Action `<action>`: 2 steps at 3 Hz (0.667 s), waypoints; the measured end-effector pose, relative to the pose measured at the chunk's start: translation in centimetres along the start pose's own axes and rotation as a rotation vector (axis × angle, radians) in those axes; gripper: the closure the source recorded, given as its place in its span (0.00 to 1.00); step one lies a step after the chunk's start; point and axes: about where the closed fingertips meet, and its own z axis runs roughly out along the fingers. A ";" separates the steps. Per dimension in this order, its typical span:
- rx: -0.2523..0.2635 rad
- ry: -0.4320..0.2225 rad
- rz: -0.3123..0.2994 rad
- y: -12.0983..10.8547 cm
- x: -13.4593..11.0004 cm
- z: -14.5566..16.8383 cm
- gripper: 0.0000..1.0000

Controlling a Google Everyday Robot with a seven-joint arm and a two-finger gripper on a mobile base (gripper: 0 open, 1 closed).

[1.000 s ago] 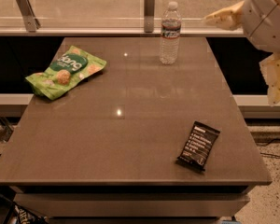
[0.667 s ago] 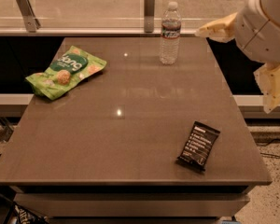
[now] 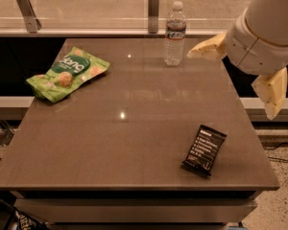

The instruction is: Move rxbar chocolate near green rice chip bag

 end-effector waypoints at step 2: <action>-0.061 -0.079 -0.116 0.2 -2.1 3.5 0.00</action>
Offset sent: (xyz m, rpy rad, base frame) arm -0.0083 0.0232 -0.0631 -0.0368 0.1691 0.1886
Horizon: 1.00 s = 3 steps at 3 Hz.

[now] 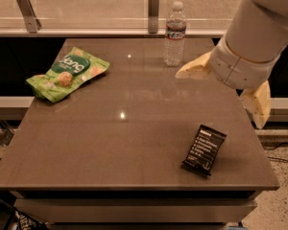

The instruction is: Move rxbar chocolate near green rice chip bag

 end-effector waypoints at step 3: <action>0.001 -0.166 -0.113 0.3 -4.2 5.5 0.00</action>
Offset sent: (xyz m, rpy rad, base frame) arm -0.0221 0.0273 -0.0676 0.0789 0.1511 0.1675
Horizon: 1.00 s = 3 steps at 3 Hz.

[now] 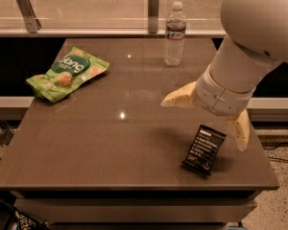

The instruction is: Move rxbar chocolate near green rice chip bag

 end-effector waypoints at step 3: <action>0.002 -0.090 0.020 1.6 -2.8 4.4 0.00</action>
Offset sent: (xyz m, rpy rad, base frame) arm -0.0356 0.0106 -0.0548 0.0755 0.0949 0.0062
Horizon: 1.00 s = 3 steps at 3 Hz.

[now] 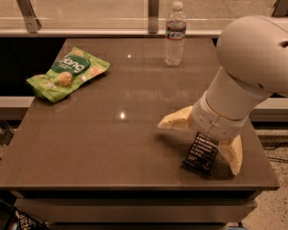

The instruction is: Move rxbar chocolate near green rice chip bag

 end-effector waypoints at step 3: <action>0.001 0.006 -0.002 -0.1 -0.1 -0.4 0.64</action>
Offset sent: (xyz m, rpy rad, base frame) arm -0.0004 0.0002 0.0009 -0.0010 -0.0027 0.0006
